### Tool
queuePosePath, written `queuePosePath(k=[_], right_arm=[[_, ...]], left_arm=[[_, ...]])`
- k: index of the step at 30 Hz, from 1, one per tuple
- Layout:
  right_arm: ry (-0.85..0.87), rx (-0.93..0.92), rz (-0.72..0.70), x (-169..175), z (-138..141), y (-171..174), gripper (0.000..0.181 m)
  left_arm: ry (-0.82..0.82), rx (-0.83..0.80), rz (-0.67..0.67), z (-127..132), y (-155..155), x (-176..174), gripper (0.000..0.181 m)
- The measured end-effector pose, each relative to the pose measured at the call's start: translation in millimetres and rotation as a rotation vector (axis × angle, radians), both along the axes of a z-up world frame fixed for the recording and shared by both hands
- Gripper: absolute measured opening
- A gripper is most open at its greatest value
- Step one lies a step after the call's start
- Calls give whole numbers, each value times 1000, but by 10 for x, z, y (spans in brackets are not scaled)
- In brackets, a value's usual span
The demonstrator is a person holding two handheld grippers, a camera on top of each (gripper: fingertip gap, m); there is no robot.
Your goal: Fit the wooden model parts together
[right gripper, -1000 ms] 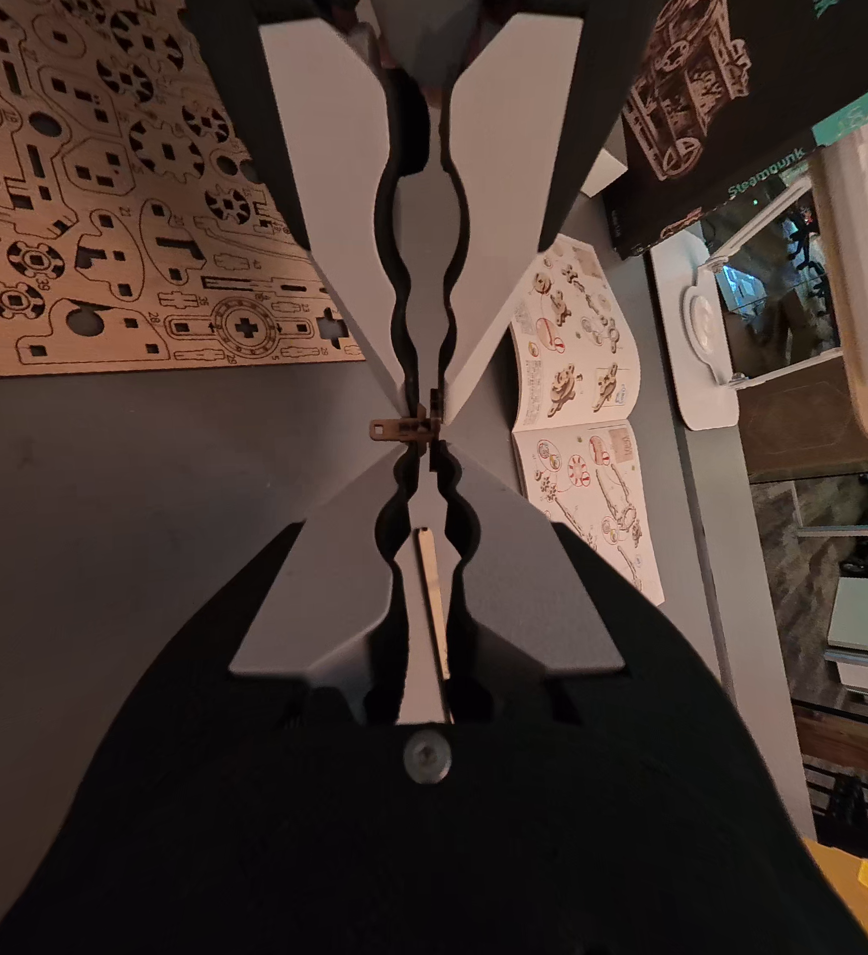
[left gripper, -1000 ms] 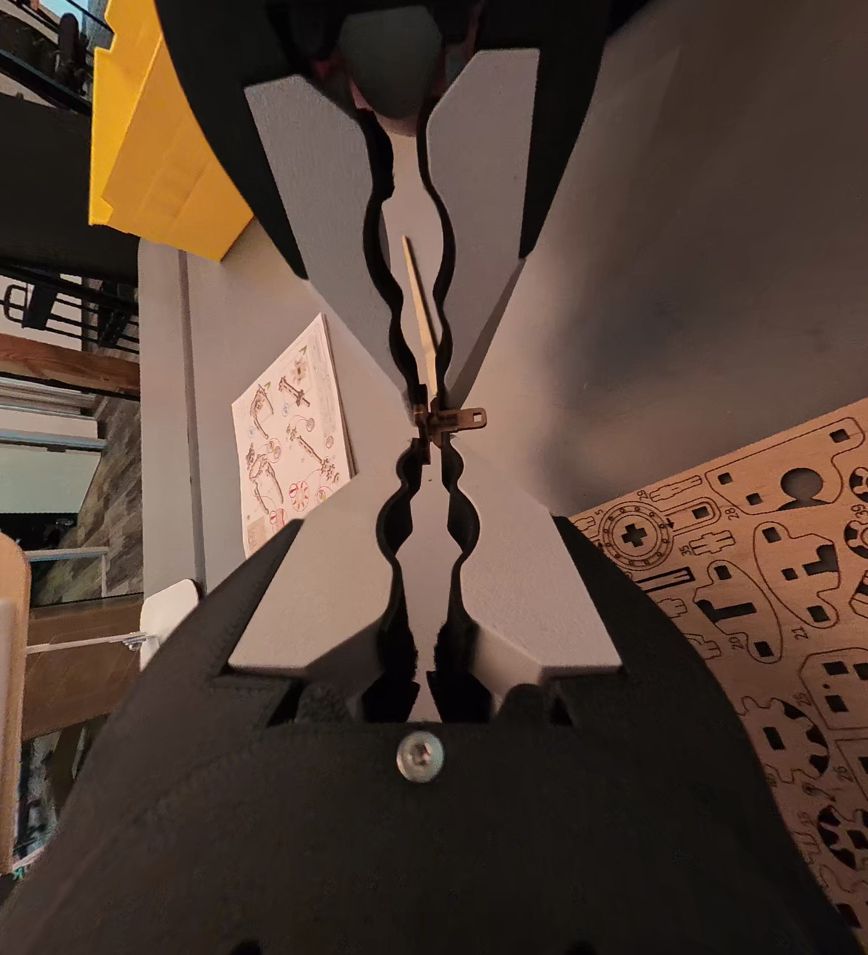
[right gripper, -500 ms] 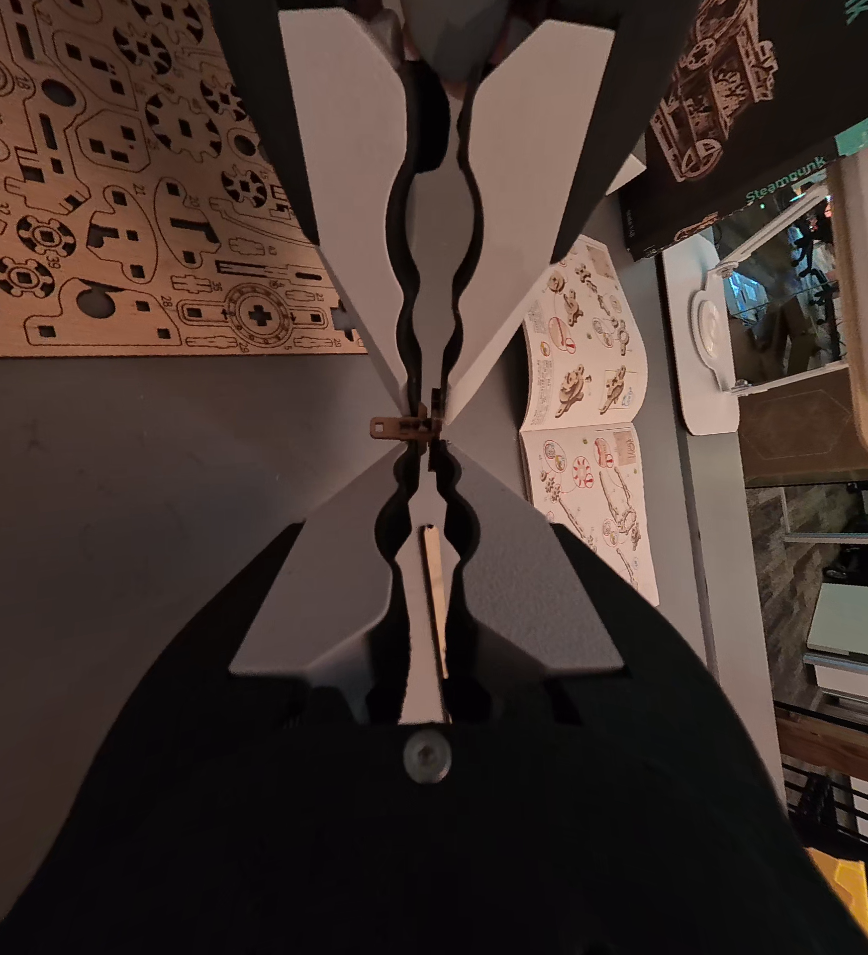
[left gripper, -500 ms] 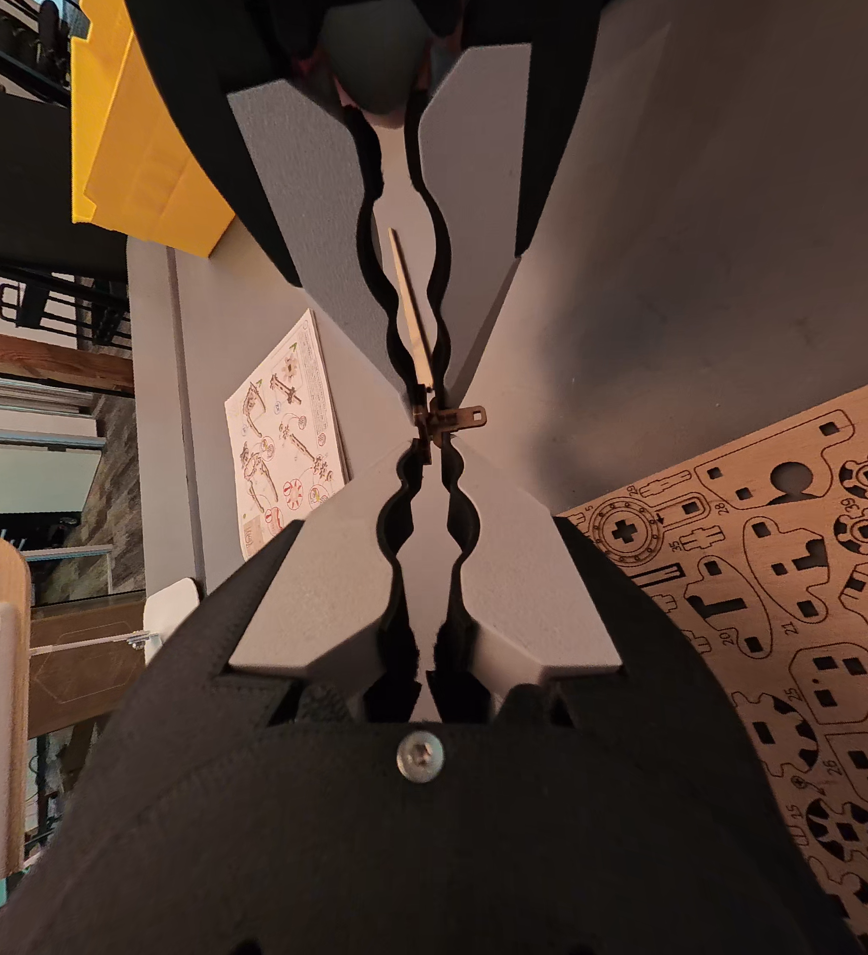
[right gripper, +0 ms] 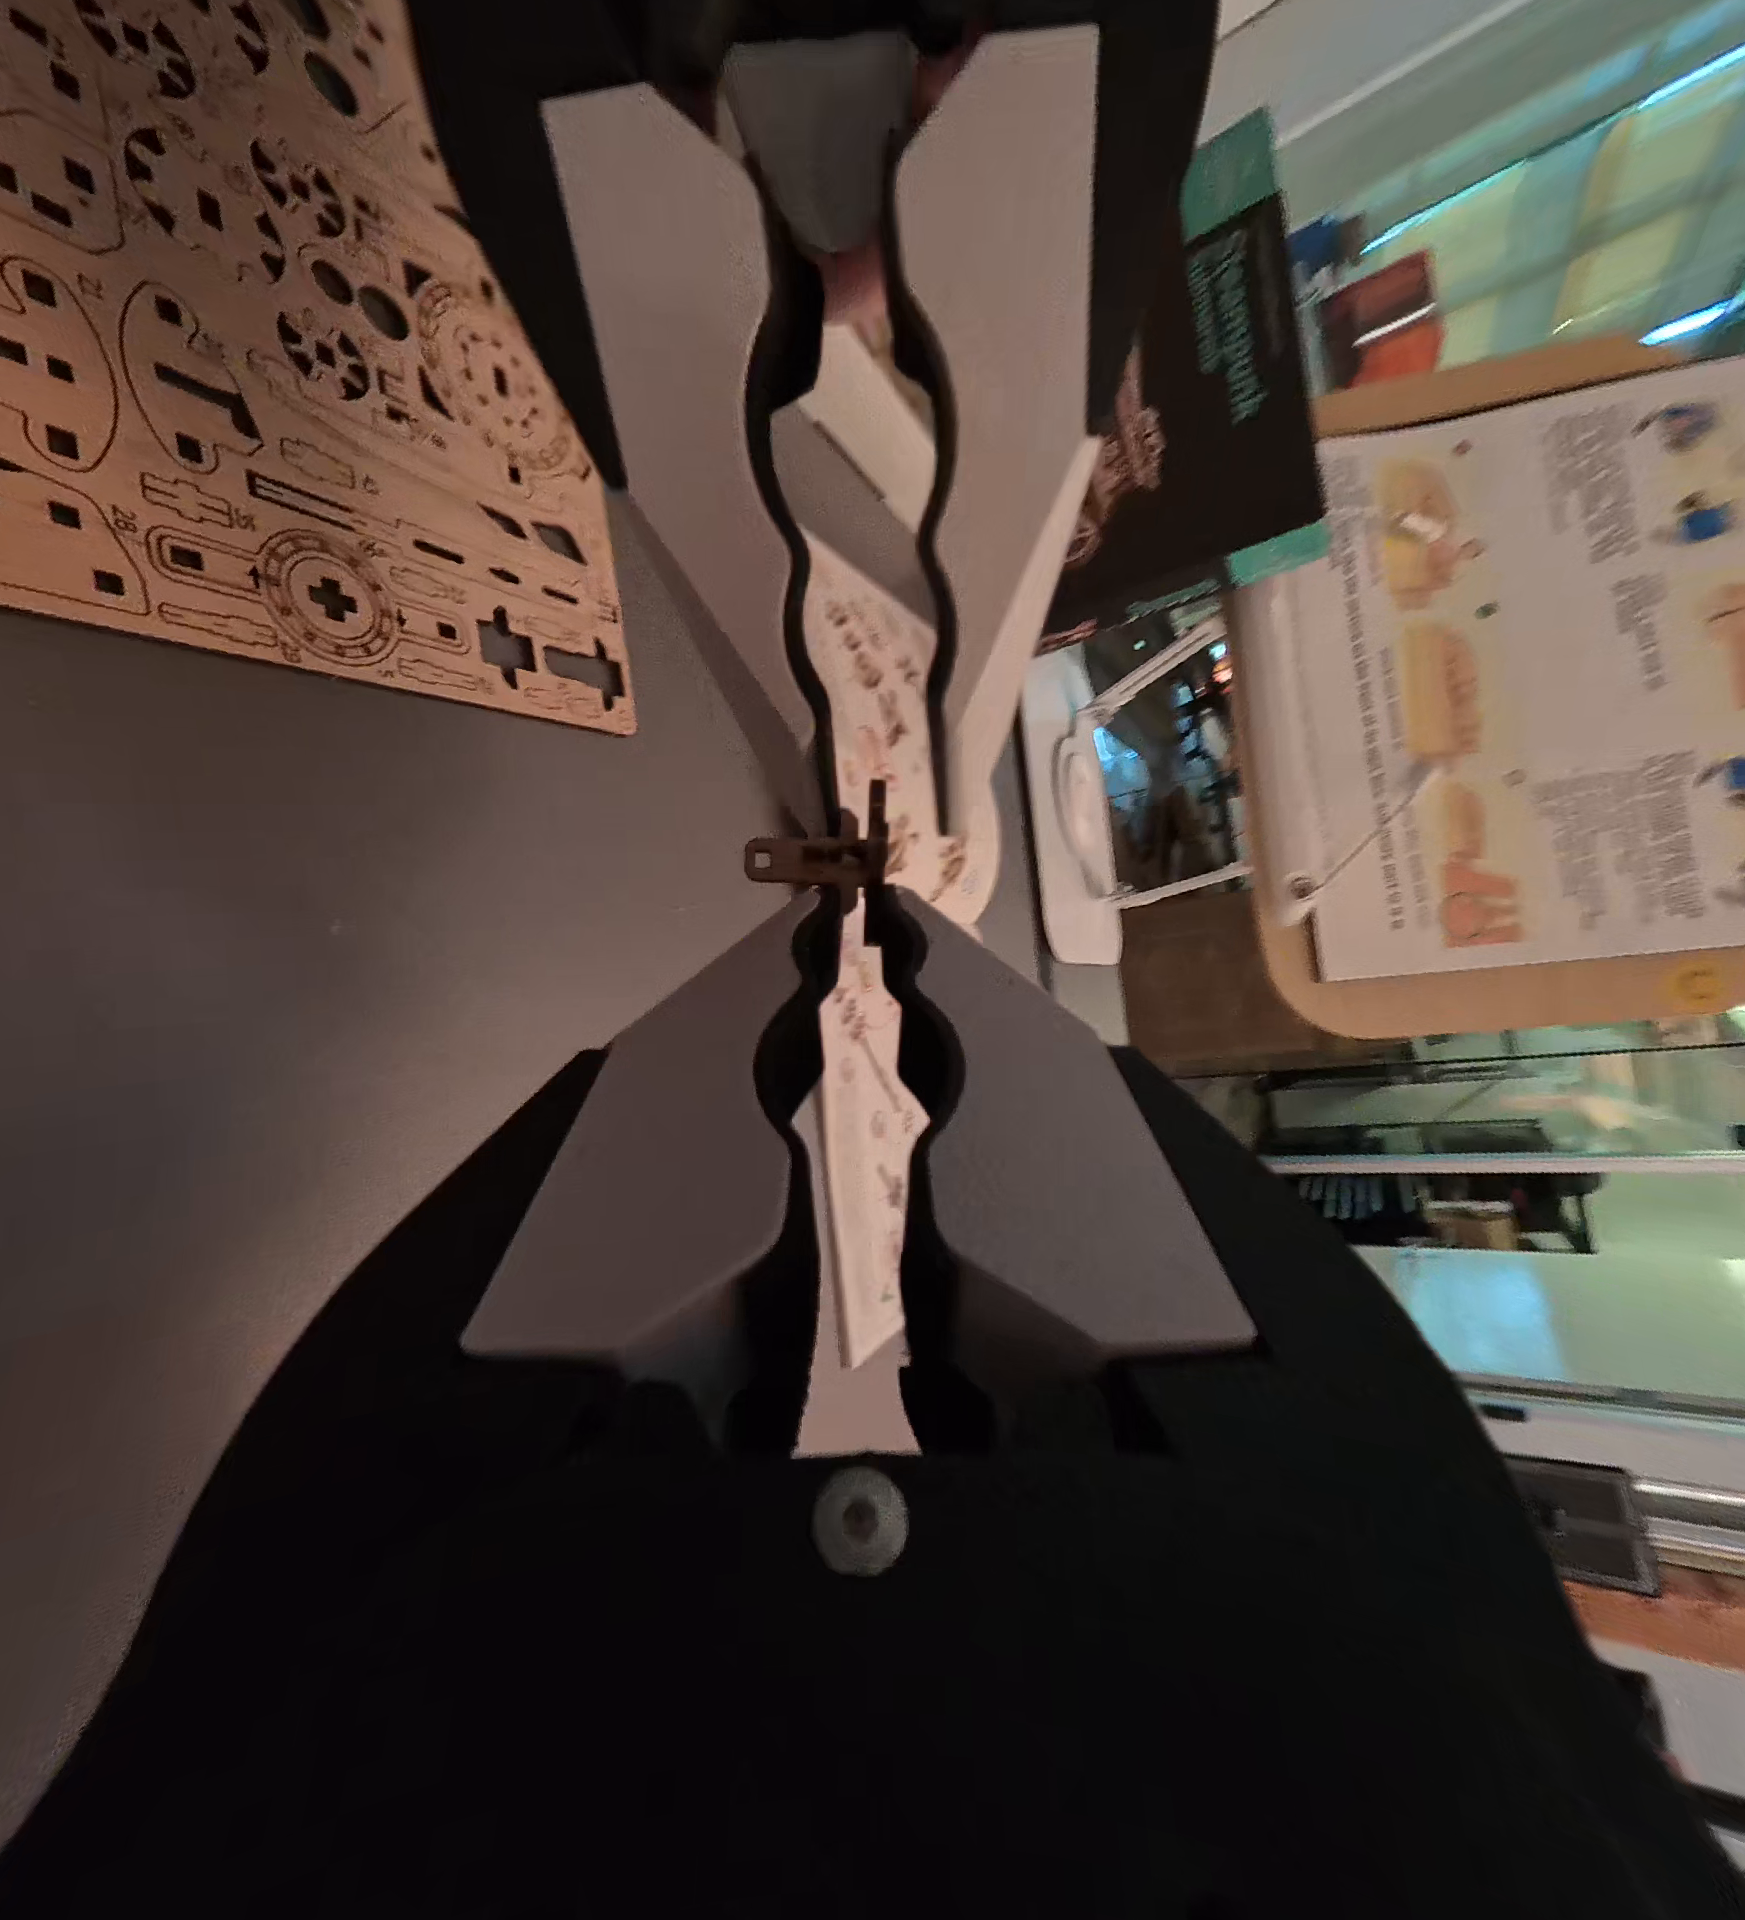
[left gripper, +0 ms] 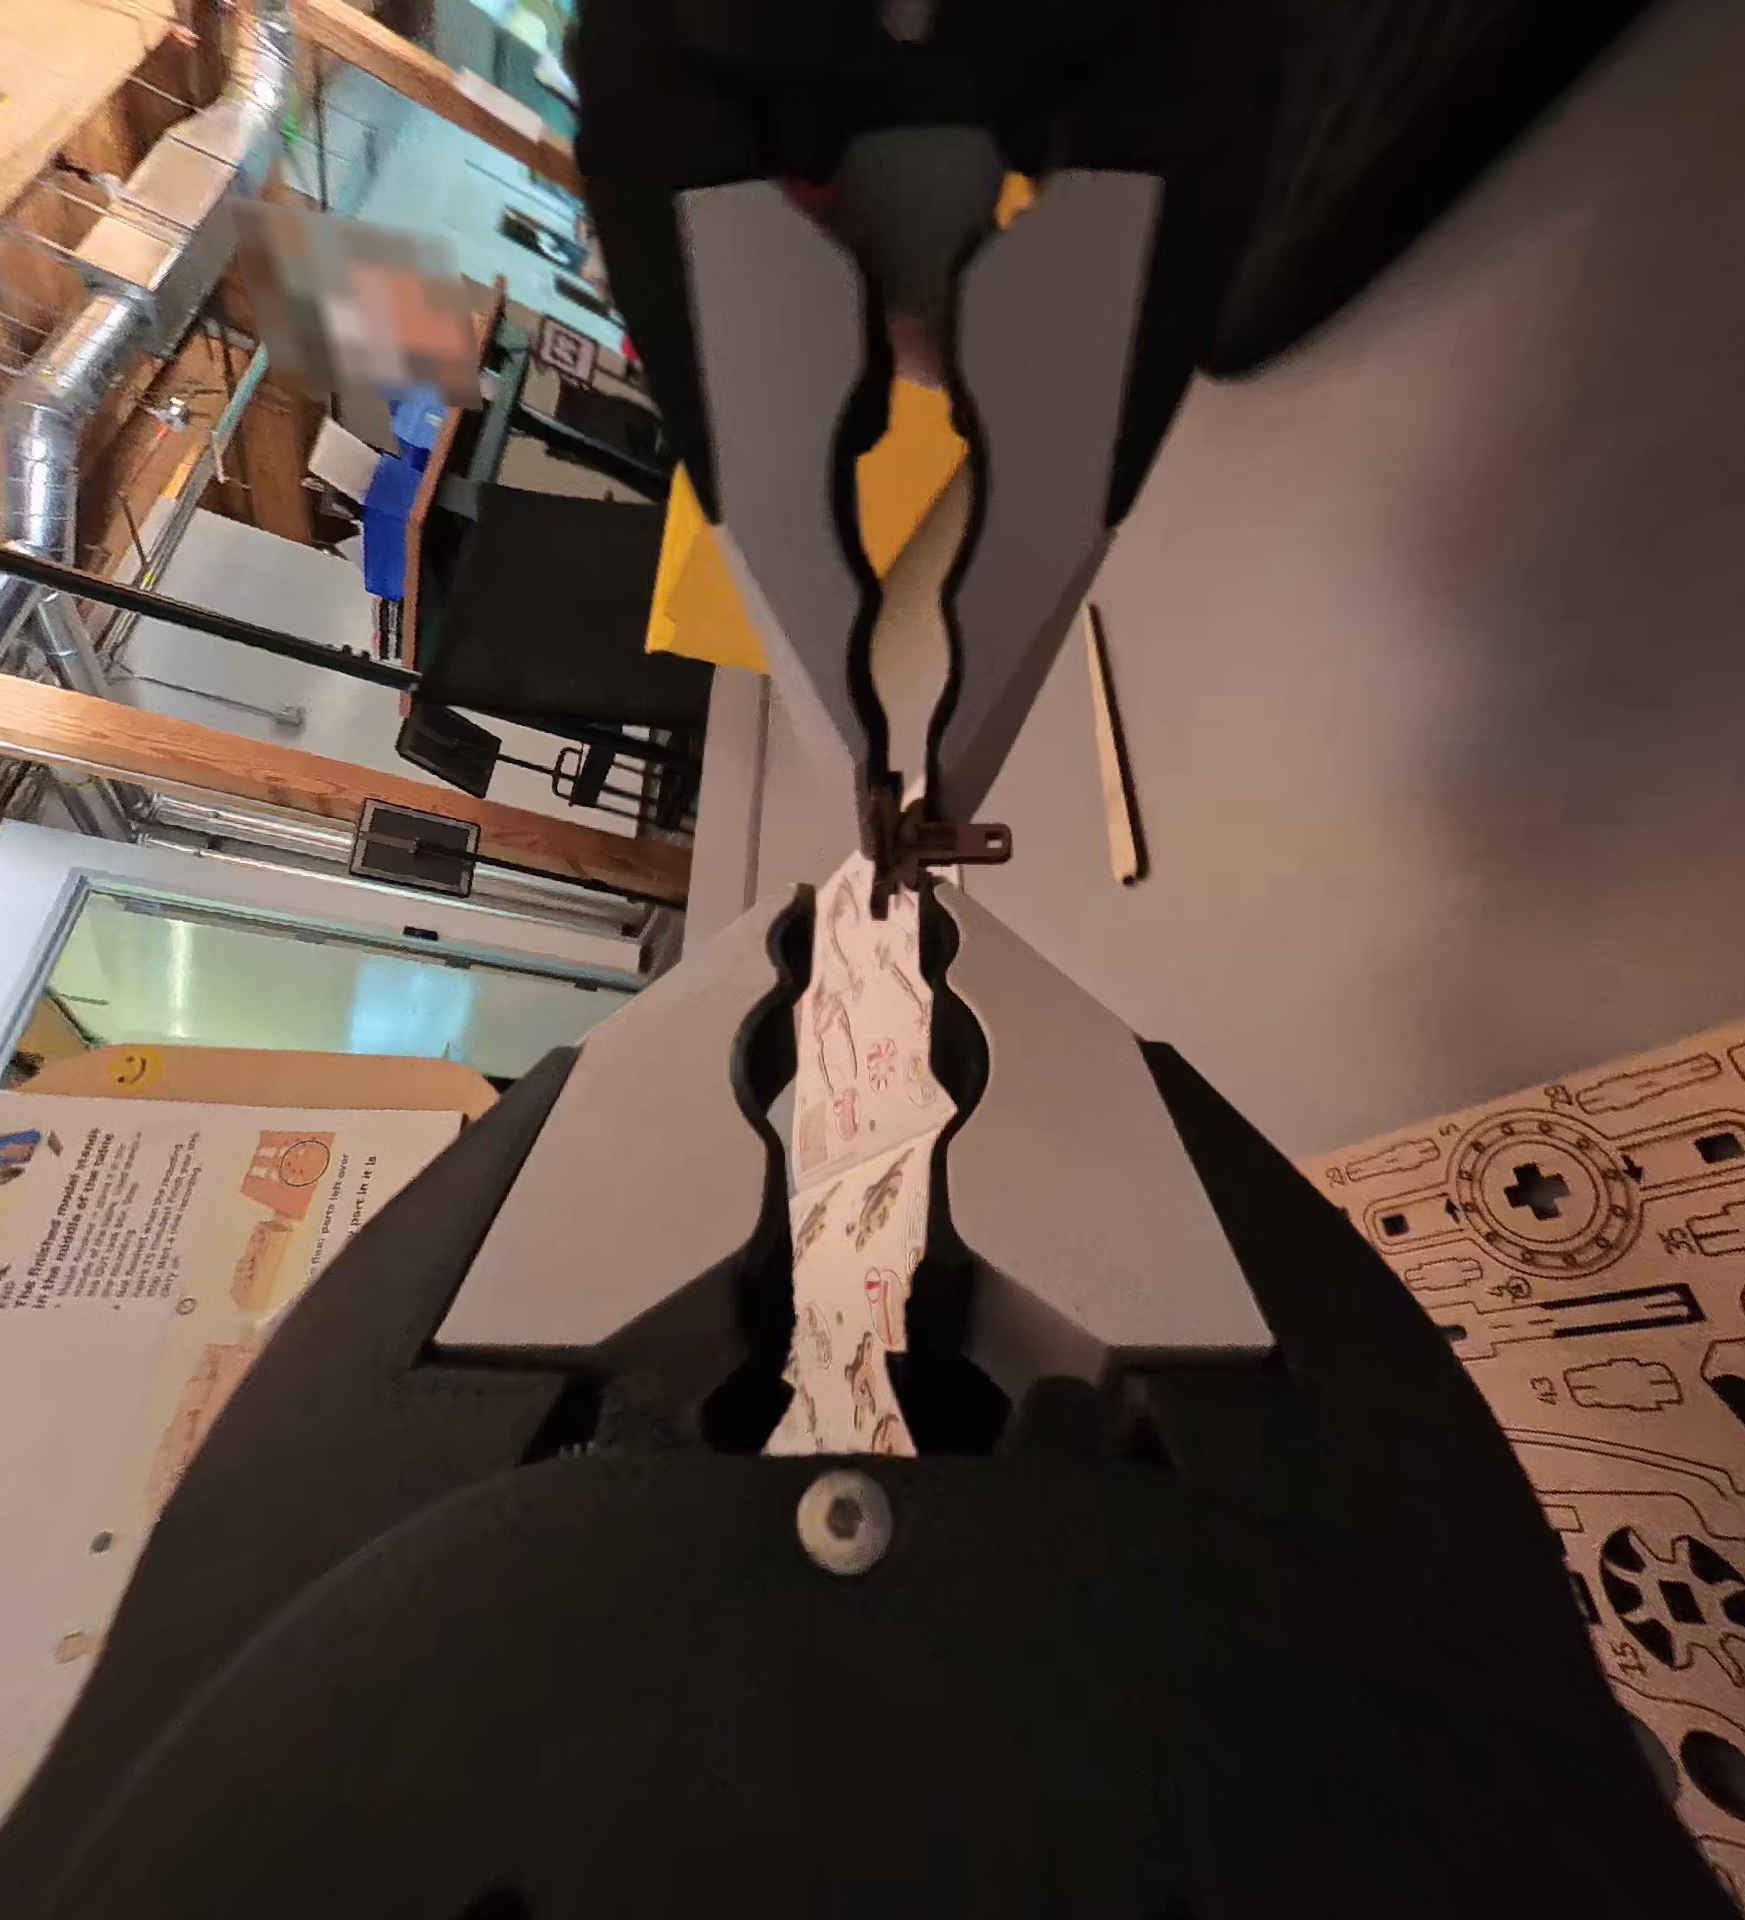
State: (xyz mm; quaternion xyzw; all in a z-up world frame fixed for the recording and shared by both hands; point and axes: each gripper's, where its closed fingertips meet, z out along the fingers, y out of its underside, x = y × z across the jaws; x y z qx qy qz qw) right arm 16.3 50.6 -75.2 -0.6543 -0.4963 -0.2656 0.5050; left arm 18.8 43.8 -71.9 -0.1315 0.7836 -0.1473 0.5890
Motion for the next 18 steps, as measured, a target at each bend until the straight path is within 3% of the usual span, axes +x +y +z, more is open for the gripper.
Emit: queuePosePath(k=[5, 13, 18], right_arm=[[-33, 89, 102, -143, 132, -83, 6], [-6, 122, 135, -198, 195, -106, 6], [9, 91, 71, -109, 141, -35, 16]], left_arm=[[4, -149, -112, 125, -79, -90, 21], [-54, -36, -154, 127, -149, -138, 6], [-114, 123, -70, 123, -42, -80, 6]])
